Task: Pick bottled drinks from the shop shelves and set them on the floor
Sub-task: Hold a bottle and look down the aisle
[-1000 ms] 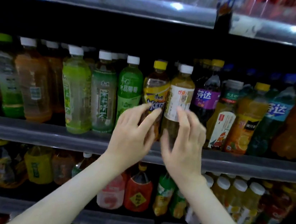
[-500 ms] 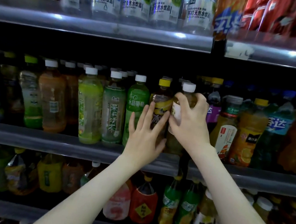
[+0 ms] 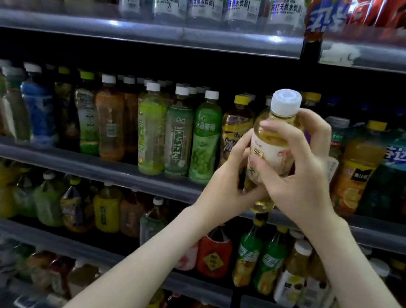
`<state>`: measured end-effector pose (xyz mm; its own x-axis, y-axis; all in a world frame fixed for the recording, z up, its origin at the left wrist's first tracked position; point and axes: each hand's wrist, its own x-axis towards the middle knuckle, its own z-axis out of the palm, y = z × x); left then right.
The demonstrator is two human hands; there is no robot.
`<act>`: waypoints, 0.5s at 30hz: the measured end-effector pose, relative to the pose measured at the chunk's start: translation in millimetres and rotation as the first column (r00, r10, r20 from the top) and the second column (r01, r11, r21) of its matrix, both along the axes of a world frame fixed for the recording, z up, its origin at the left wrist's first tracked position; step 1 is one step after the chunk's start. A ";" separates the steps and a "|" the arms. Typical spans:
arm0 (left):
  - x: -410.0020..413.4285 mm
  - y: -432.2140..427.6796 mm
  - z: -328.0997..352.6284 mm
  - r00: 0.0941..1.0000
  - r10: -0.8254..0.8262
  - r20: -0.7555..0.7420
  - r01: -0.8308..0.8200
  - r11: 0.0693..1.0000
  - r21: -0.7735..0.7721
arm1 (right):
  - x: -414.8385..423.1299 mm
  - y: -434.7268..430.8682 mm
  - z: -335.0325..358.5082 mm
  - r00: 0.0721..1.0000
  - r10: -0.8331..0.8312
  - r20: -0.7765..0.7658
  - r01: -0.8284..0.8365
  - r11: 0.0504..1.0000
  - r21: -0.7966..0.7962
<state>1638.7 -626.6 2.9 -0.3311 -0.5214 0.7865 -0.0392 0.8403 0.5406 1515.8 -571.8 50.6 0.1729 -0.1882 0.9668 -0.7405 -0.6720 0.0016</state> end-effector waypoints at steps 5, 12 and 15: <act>24.0 42.7 -36.9 0.990 0.116 0.079 -0.131 0.964 0.231 | 5.9 23.0 -32.9 0.942 0.277 0.189 -0.330 0.864 0.380; 75.6 98.5 -100.5 0.901 0.330 0.282 -0.423 0.808 0.409 | 32.9 35.6 -109.8 0.893 0.348 0.286 -0.442 0.556 0.704; 93.9 112.2 -107.9 0.853 0.363 0.375 -0.502 0.767 0.399 | 52.7 42.5 -131.3 0.776 0.337 0.534 -0.631 0.414 0.656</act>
